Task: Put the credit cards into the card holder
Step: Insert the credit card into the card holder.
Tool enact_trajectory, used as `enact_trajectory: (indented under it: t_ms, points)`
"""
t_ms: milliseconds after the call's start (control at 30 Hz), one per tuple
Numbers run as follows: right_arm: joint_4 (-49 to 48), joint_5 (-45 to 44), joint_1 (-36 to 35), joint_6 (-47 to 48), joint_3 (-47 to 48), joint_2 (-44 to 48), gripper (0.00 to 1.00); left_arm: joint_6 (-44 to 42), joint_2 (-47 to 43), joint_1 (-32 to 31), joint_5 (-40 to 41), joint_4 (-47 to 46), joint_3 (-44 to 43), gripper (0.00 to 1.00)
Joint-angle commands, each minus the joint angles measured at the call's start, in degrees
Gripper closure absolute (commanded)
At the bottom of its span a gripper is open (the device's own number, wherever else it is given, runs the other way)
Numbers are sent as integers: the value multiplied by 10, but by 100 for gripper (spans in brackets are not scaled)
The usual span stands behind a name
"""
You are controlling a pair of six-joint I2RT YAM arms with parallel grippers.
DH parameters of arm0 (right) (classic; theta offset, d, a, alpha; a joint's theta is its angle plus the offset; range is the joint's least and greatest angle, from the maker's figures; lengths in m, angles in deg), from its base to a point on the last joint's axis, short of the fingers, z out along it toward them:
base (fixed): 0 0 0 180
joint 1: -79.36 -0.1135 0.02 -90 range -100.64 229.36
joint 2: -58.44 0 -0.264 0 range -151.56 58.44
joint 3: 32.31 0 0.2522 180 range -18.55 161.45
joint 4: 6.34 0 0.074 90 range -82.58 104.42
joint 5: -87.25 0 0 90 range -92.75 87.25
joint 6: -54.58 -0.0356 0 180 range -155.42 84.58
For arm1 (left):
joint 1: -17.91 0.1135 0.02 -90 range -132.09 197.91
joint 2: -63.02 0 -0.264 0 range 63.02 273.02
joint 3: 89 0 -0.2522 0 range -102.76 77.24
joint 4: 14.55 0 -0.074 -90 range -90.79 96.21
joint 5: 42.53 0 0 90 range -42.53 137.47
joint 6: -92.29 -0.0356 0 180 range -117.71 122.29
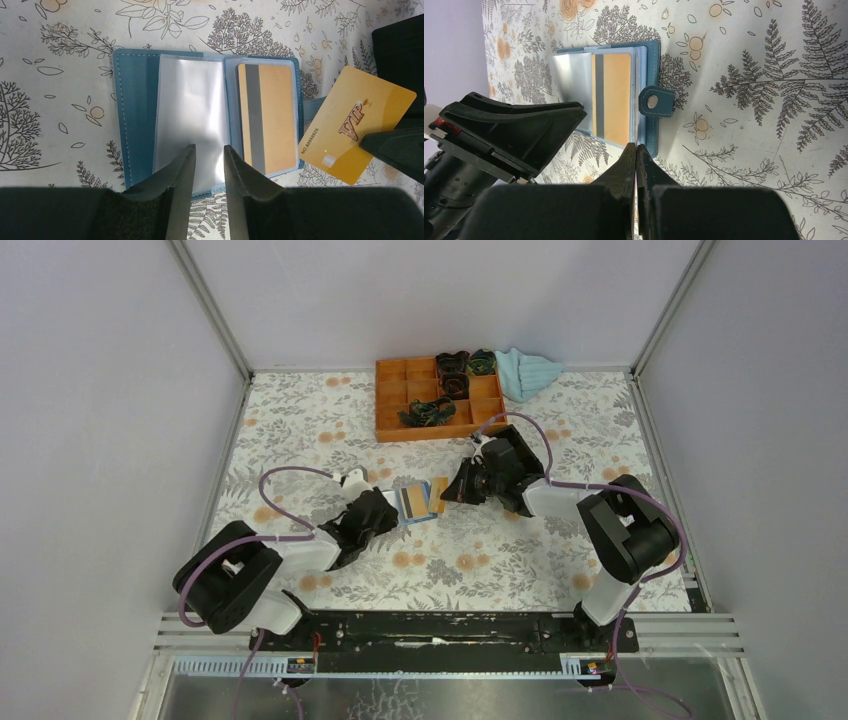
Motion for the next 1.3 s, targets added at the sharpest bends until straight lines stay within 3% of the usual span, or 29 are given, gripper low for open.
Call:
enact_trajectory:
  t_ms: [0, 833, 1267]
  points:
    - [3, -9, -7, 16, 11, 24, 100, -1, 23, -10, -14, 62, 4, 65]
    - [30, -23, -8, 29, 22, 69, 100, 0, 25, -10, -13, 64, 2, 65]
    - [14, -15, -13, 24, 17, 40, 100, 1, 24, -12, -11, 63, 3, 65]
